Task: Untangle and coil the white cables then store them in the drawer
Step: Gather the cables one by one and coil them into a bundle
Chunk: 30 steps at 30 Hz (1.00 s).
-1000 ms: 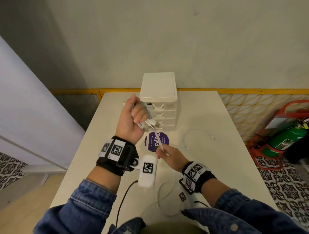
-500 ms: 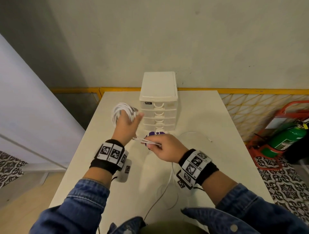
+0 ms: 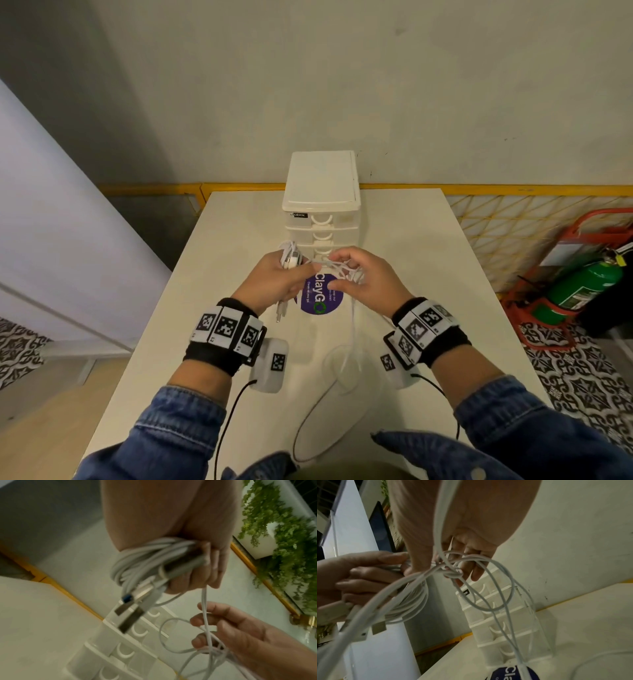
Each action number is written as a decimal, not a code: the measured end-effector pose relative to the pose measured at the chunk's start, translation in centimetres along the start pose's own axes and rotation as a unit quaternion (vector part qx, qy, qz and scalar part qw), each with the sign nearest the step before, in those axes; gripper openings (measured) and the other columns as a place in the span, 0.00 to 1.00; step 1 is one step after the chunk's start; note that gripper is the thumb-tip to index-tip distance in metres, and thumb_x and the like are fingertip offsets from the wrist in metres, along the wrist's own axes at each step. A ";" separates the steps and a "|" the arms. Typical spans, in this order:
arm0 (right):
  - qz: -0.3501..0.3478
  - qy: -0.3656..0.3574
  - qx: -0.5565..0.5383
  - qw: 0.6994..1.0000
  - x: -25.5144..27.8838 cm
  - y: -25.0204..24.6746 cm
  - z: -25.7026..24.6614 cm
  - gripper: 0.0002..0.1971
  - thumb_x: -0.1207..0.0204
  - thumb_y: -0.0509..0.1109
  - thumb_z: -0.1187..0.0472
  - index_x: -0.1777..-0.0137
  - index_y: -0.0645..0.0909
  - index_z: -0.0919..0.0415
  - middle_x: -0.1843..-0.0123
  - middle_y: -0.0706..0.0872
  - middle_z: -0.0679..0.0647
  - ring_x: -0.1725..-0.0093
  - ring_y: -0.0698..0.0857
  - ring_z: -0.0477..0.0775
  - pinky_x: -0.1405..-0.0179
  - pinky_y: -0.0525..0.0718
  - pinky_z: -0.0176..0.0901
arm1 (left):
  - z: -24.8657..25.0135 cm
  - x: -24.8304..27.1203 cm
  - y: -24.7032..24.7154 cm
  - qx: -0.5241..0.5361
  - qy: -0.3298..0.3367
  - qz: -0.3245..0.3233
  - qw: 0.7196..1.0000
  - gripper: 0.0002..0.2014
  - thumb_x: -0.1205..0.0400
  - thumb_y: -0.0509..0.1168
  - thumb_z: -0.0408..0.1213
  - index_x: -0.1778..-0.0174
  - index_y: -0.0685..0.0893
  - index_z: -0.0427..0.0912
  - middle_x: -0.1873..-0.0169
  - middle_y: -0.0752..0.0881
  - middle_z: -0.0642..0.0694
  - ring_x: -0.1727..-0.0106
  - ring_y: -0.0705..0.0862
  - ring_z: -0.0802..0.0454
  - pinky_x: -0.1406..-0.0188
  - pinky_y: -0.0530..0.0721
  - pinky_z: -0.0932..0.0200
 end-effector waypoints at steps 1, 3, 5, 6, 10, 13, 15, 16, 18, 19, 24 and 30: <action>0.004 -0.010 -0.002 1.000 0.2 0.2 0.1 0.21 0.34 0.79 0.56 0.41 0.80 0.48 0.44 0.82 0.37 0.47 0.80 0.31 0.43 0.76 0.26 | 0.0 0.0 -0.3 0.004 0.001 0.014 1.000 0.12 0.20 0.68 0.33 0.69 0.76 0.39 0.85 0.68 0.48 0.84 0.63 0.56 0.85 0.61 0.66; 0.015 -0.030 0.002 0.999 0.5 0.4 0.1 0.22 0.33 0.78 0.55 0.38 0.81 0.50 0.40 0.79 0.42 0.44 0.81 0.40 0.40 0.78 0.29 | -0.5 0.1 -1.1 0.021 -0.008 0.044 0.999 0.11 0.21 0.69 0.32 0.67 0.76 0.37 0.86 0.68 0.50 0.85 0.63 0.56 0.85 0.61 0.66; 0.035 -0.022 -0.007 0.999 0.7 0.1 0.5 0.20 0.33 0.78 0.57 0.40 0.84 0.52 0.41 0.78 0.44 0.48 0.83 0.43 0.43 0.79 0.29 | -1.1 0.3 -1.9 0.038 -0.027 0.074 0.996 0.11 0.22 0.69 0.31 0.68 0.75 0.39 0.84 0.66 0.50 0.84 0.62 0.56 0.85 0.59 0.65; 0.042 -0.012 -0.010 0.999 0.7 0.0 0.8 0.17 0.32 0.78 0.58 0.42 0.85 0.53 0.45 0.80 0.44 0.51 0.83 0.43 0.45 0.79 0.28 | -1.4 0.4 -2.3 0.042 -0.034 0.086 0.995 0.11 0.23 0.69 0.31 0.68 0.75 0.38 0.84 0.66 0.49 0.84 0.61 0.55 0.85 0.58 0.65; 0.041 0.015 0.033 0.999 1.0 -0.1 1.9 0.09 0.30 0.76 0.59 0.49 0.88 0.54 0.58 0.86 0.46 0.60 0.83 0.42 0.54 0.78 0.24 | -2.2 0.7 -3.7 0.034 -0.051 0.126 0.990 0.06 0.25 0.70 0.30 0.60 0.78 0.35 0.84 0.66 0.49 0.84 0.61 0.54 0.85 0.59 0.66; 0.088 0.038 0.009 0.995 1.1 -2.0 2.8 0.04 0.29 0.75 0.62 0.55 0.89 0.55 0.61 0.87 0.45 0.61 0.82 0.35 0.56 0.76 0.21 | -2.5 1.2 -5.0 0.010 -0.051 0.143 0.988 0.07 0.25 0.71 0.31 0.62 0.78 0.36 0.82 0.68 0.45 0.83 0.63 0.52 0.84 0.61 0.65; 0.131 0.060 -0.033 0.989 1.2 -3.4 3.3 0.03 0.28 0.74 0.61 0.59 0.86 0.52 0.62 0.87 0.44 0.61 0.82 0.33 0.56 0.76 0.21 | -2.5 1.3 -5.2 -0.009 -0.052 0.131 0.990 0.09 0.24 0.71 0.32 0.64 0.77 0.37 0.81 0.69 0.43 0.82 0.64 0.52 0.84 0.63 0.65; 0.153 0.068 -0.043 0.985 1.3 -3.8 3.3 0.04 0.27 0.73 0.61 0.60 0.84 0.51 0.63 0.87 0.44 0.62 0.83 0.35 0.55 0.78 0.23 | -2.5 1.4 -4.9 -0.021 -0.052 0.120 0.991 0.10 0.24 0.71 0.33 0.65 0.76 0.37 0.81 0.70 0.43 0.82 0.65 0.52 0.83 0.64 0.64; 0.210 0.092 -0.079 0.970 1.7 -4.7 3.6 0.06 0.23 0.68 0.62 0.60 0.79 0.51 0.63 0.88 0.50 0.60 0.86 0.45 0.54 0.82 0.33 | -2.6 1.4 -4.6 -0.036 -0.051 0.108 0.992 0.11 0.24 0.71 0.34 0.67 0.76 0.37 0.80 0.71 0.43 0.82 0.66 0.52 0.82 0.65 0.64; 0.250 0.116 -0.118 0.954 2.1 -5.4 4.1 0.06 0.21 0.65 0.62 0.59 0.76 0.52 0.63 0.88 0.54 0.59 0.87 0.51 0.54 0.82 0.37 | -2.6 1.5 -4.6 -0.040 -0.052 0.108 0.992 0.11 0.23 0.71 0.34 0.66 0.76 0.37 0.80 0.71 0.43 0.82 0.66 0.53 0.82 0.65 0.64; 0.271 0.246 -0.153 0.918 3.1 -6.4 8.7 0.05 0.19 0.61 0.62 0.53 0.75 0.64 0.67 0.87 0.60 0.64 0.89 0.63 0.52 0.87 0.58 | -3.0 1.7 -6.1 -0.035 -0.058 0.142 0.988 0.09 0.23 0.71 0.35 0.60 0.78 0.36 0.77 0.71 0.41 0.82 0.67 0.54 0.81 0.66 0.64; 0.099 0.362 0.078 0.924 4.0 -3.7 11.3 0.36 0.21 0.64 0.56 0.19 0.49 0.62 0.23 0.68 0.65 0.27 0.72 0.65 0.26 0.68 0.55 | -2.0 1.7 -6.3 -0.036 -0.025 0.179 0.983 0.09 0.24 0.71 0.36 0.60 0.77 0.37 0.75 0.72 0.40 0.79 0.67 0.51 0.79 0.68 0.62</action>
Point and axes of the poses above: each hand's wrist, its own x-axis away from the middle knuckle, its own y-axis out of the palm, z = x × y, the point moved 9 cm from there along -x, towards the middle knuckle
